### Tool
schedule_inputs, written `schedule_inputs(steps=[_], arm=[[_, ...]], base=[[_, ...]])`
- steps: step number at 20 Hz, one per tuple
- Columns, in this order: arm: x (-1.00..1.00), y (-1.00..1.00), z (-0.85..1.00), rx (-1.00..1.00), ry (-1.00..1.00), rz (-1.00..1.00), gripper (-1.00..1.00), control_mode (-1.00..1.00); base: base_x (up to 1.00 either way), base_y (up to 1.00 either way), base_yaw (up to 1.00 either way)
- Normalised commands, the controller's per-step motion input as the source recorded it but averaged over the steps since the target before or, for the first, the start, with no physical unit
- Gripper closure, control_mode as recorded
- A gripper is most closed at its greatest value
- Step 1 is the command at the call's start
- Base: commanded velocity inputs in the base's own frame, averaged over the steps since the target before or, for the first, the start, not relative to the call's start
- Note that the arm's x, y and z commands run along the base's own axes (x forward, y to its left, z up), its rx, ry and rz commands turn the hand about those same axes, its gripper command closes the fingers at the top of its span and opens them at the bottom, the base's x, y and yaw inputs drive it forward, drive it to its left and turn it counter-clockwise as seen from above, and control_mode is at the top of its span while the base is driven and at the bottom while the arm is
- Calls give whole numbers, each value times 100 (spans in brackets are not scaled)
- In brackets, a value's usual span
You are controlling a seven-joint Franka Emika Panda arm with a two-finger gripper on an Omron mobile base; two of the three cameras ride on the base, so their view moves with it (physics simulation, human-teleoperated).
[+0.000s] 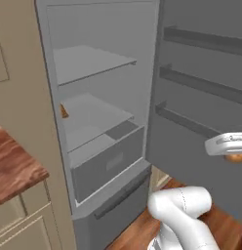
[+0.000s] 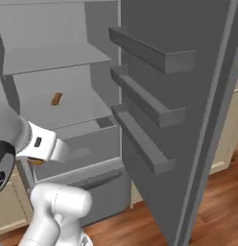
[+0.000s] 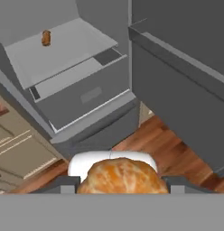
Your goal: Pick up the pear and tangerine from the fridge and place one fruit on each plate on the dining counter.
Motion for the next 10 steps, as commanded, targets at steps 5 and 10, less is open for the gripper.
schedule_inputs(steps=[5,10], arm=[[0,0,0,0,0,0,100,100],[0,0,0,0,0,0,100,100]], base=[[-57,-2,-75],[-55,-21,-69]])
